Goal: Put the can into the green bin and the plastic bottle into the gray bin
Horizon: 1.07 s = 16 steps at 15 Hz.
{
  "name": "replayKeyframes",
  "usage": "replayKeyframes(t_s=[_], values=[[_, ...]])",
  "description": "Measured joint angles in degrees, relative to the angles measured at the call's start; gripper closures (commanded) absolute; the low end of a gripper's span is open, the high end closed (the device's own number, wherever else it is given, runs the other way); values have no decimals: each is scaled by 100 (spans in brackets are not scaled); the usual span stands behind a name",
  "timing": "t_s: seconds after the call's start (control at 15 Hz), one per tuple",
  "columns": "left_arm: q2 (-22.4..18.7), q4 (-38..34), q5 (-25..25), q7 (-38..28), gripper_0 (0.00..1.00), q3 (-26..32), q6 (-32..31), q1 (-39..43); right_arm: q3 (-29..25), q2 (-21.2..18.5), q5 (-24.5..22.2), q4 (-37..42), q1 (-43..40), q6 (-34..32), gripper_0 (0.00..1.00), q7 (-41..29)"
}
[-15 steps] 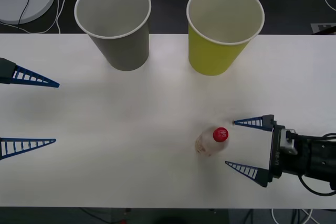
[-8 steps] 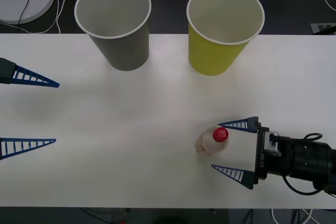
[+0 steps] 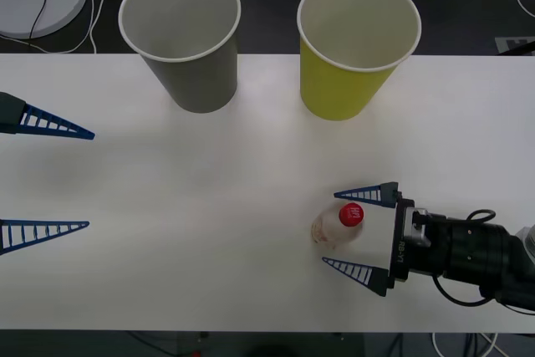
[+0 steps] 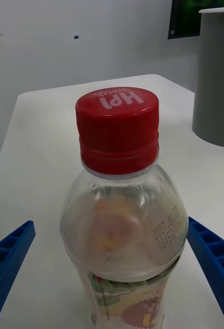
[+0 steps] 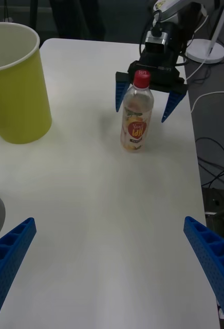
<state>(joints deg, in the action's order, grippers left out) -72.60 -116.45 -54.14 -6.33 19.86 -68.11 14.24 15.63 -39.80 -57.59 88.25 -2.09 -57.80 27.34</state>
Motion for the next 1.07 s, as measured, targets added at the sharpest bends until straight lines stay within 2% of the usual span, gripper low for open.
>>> replayKeyframes(t_s=[0.67, 0.73, 0.8, 0.87, 1.07], values=[[0, 0, 0, 0, 0, 0, -1, 0, 2, 176, -155, -2, 42, 138, 0, 42], [0, 0, 0, 0, 0, 0, -1, 0, 2, 181, -155, -2, 42, 139, 37, 41], [0, 0, 0, 0, 0, 0, -1, 0, 2, 183, -155, -2, 42, 139, 87, 28], [0, 0, 0, 0, 0, 0, -1, 0, 2, 183, -158, -2, 40, 139, 99, 8], [0, 0, 0, 0, 0, 0, -1, 0, 22, 182, -164, -2, 40, 139, 100, -23]])
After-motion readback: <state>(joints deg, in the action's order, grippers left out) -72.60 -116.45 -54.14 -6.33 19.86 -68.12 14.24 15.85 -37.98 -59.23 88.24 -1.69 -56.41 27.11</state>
